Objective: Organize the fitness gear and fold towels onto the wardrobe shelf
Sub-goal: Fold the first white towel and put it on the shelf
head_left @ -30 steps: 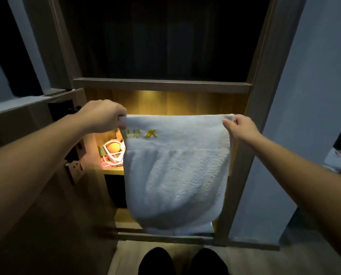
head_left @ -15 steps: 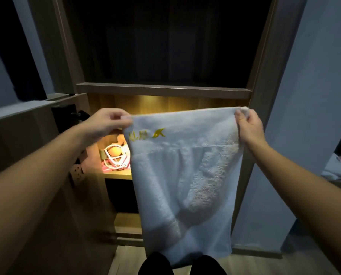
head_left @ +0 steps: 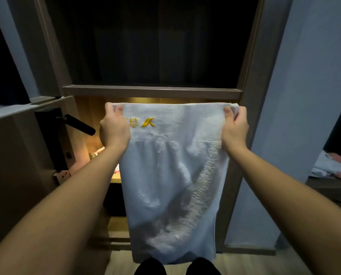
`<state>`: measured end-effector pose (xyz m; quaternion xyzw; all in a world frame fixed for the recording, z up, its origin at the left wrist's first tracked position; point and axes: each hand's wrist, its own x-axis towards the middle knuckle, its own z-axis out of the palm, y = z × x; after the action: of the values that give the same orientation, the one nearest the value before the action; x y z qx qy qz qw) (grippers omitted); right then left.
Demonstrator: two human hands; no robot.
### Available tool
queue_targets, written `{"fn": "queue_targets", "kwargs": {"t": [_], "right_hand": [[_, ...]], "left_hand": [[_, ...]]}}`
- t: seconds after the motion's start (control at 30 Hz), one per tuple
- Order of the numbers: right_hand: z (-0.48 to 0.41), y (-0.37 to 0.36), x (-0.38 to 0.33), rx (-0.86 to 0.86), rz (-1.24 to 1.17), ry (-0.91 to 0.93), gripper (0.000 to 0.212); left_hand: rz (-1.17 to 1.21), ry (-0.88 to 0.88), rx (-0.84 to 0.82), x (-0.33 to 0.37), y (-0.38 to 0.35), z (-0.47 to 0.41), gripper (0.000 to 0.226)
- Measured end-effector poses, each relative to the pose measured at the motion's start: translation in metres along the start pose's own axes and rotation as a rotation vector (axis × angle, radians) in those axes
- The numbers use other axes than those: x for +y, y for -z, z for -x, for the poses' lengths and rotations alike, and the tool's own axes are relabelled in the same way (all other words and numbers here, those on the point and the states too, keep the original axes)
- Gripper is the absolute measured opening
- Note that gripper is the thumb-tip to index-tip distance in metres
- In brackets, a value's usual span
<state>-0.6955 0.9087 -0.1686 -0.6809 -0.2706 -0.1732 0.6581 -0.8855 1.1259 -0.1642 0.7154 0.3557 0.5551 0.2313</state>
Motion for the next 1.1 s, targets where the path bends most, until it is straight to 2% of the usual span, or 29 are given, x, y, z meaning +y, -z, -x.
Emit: {"fn": "queue_targets", "kwargs": {"t": [0.07,0.17,0.23,0.3,0.4,0.43,0.47,0.57,0.7,0.77,0.87,0.97,1.1], "right_hand": [[-0.003,0.000,-0.001,0.003,-0.002,-0.022,0.018],[-0.011,0.008,-0.002,-0.027,0.081,0.021,0.020],[-0.015,0.013,0.003,-0.026,0.065,0.012,0.019],[-0.019,0.014,0.005,-0.005,0.053,-0.017,0.019],[-0.026,0.016,0.006,0.044,0.011,-0.085,0.020],[-0.027,0.015,0.007,0.040,0.007,-0.104,0.020],[-0.026,0.014,0.005,0.024,0.005,-0.112,0.019],[-0.020,0.009,-0.004,-0.056,-0.022,-0.041,0.020],[-0.014,0.010,-0.015,-0.138,-0.129,0.016,0.023],[-0.014,0.011,-0.020,-0.125,-0.136,0.040,0.022],[-0.019,0.016,-0.015,-0.062,-0.066,0.079,0.022],[-0.022,0.019,-0.005,0.014,-0.018,0.031,0.028],[-0.030,0.014,-0.007,0.031,0.008,0.053,0.025]], "left_hand": [[0.026,0.007,0.006,0.000,-0.003,0.000,0.027],[0.073,-0.118,-0.027,0.000,0.005,-0.008,0.028],[0.151,-0.140,-0.110,0.003,0.010,-0.013,0.029],[0.334,-0.040,-0.320,0.007,0.015,-0.010,0.029],[0.658,0.162,-0.770,-0.004,0.026,0.006,0.028],[0.716,0.223,-0.832,-0.011,0.029,0.010,0.031],[0.740,0.269,-0.812,-0.016,0.029,0.014,0.032],[0.667,0.302,-0.502,-0.029,0.023,0.025,0.023],[0.534,0.164,-0.184,-0.034,0.010,0.038,0.015],[0.412,0.113,-0.033,-0.030,0.005,0.035,0.009],[0.289,0.015,-0.038,-0.017,0.003,0.020,0.019],[0.255,-0.113,-0.048,0.001,-0.001,0.001,0.034],[0.199,-0.128,-0.029,0.013,-0.005,-0.023,0.042]]}}
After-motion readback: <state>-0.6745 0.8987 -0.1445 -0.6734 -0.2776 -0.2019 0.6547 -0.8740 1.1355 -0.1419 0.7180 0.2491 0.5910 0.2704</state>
